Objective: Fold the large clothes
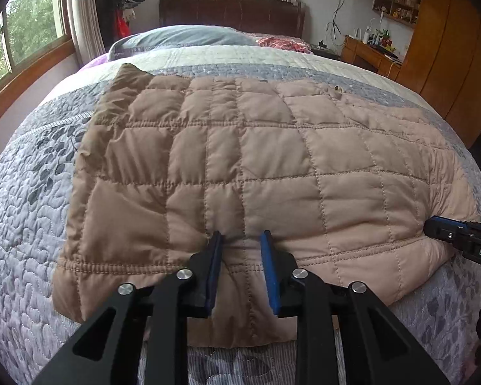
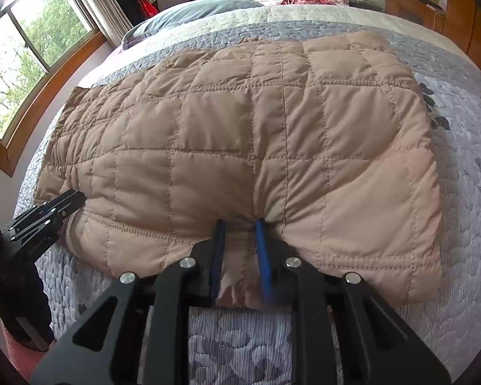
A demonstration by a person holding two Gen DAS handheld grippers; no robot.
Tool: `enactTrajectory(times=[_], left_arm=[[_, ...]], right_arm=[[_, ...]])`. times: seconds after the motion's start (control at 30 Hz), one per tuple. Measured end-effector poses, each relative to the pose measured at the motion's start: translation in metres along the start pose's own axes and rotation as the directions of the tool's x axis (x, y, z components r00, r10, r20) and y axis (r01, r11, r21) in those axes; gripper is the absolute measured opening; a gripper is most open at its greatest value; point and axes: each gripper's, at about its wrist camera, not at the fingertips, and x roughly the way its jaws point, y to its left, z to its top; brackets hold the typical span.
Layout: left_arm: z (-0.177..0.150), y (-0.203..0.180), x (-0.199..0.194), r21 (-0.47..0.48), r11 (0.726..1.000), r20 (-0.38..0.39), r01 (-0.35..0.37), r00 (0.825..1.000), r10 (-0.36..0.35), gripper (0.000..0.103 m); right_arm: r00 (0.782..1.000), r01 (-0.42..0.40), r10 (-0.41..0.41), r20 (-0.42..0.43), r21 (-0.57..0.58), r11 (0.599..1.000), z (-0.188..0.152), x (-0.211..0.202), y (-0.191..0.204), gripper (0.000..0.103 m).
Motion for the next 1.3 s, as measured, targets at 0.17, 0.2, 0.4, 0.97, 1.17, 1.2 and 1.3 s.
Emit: enactTrajectory(times=[0.17, 0.2, 0.4, 0.97, 1.17, 1.2, 1.3], left_arm=[[-0.006, -0.009, -0.027, 0.008, 1.0, 0.057, -0.017, 0.998, 0.017, 0.026], [-0.008, -0.013, -0.028, 0.024, 0.999, 0.062, -0.022, 0.998, 0.021, 0.026], [-0.023, -0.014, -0.002, 0.059, 0.998, 0.027, -0.025, 0.999, 0.023, 0.027], [0.035, 0.111, -0.051, -0.117, 0.993, 0.05, 0.013, 0.999, -0.008, 0.078], [0.051, 0.171, -0.001, -0.269, 0.939, -0.039, 0.214, 0.972, -0.233, 0.078], [0.05, 0.174, 0.011, -0.288, 0.924, -0.057, 0.251, 0.959, -0.279, 0.078], [0.05, 0.175, 0.037, -0.311, 0.898, -0.086, 0.311, 0.932, -0.352, 0.079]], right_arm=[[0.997, -0.033, 0.034, 0.065, -0.015, 0.999, -0.007, -0.033, 0.012, 0.022], [0.997, -0.039, 0.04, 0.066, -0.024, 0.999, -0.009, -0.035, 0.016, 0.022], [1.0, -0.025, 0.025, -0.017, -0.029, 0.999, -0.021, -0.002, 0.02, 0.021], [0.984, -0.056, 0.038, 0.176, 0.099, 0.994, 0.013, -0.086, -0.068, 0.077], [0.98, -0.2, 0.187, 0.075, 0.251, 0.947, 0.044, -0.047, -0.142, 0.079], [0.979, -0.205, 0.196, 0.062, 0.266, 0.942, 0.048, -0.037, -0.149, 0.079], [0.975, -0.222, 0.221, 0.036, 0.303, 0.927, 0.054, -0.016, -0.162, 0.079]])
